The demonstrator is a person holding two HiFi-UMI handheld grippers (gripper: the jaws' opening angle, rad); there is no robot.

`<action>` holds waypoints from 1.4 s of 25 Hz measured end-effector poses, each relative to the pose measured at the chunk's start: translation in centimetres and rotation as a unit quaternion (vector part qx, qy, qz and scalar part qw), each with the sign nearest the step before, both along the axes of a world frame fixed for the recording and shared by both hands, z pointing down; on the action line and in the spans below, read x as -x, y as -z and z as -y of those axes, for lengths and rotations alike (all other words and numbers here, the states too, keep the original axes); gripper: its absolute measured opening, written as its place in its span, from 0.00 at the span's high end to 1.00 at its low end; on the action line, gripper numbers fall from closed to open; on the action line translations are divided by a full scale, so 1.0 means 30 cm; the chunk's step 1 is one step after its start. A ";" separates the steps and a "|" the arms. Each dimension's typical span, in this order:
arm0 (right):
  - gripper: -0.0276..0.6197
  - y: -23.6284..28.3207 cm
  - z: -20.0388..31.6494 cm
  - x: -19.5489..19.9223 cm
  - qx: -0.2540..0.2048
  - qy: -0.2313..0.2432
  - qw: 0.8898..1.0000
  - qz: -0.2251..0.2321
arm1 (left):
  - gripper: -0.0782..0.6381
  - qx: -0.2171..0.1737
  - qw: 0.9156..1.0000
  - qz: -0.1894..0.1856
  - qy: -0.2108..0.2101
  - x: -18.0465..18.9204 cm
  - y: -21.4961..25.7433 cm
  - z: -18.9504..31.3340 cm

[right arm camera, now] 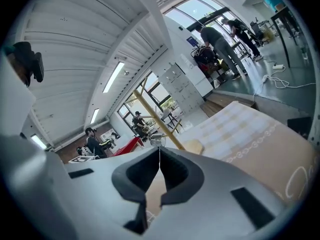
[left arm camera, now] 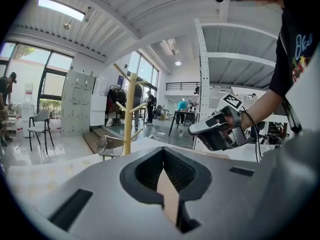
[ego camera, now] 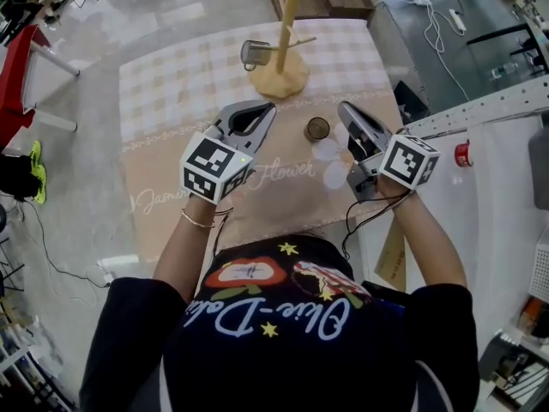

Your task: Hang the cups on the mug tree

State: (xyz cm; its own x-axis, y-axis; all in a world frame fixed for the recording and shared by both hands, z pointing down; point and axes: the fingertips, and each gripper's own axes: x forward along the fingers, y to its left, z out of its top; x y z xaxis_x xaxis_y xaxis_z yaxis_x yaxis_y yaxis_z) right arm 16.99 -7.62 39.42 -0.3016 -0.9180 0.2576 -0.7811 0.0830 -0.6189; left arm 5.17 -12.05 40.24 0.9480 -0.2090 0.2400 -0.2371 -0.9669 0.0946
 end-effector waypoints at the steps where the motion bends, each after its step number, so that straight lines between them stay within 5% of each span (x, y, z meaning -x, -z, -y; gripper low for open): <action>1: 0.94 -0.004 -0.013 -0.003 0.001 -0.007 1.000 0.000 | 0.88 0.000 1.000 -0.001 -0.004 0.002 -0.003 -0.007; 17: 0.94 -0.021 -0.162 0.029 0.003 -0.065 0.998 -0.005 | 0.88 -0.005 0.998 -0.003 -0.055 0.054 -0.014 -0.101; 26: 0.94 -0.044 -0.119 0.001 0.002 -0.020 1.000 -0.017 | 0.88 -0.003 1.000 -0.004 -0.006 0.070 -0.024 -0.101; 35: 0.94 -0.085 -0.088 0.007 0.008 0.090 0.995 -0.037 | 0.88 -0.001 0.999 -0.005 0.038 0.008 -0.034 -0.141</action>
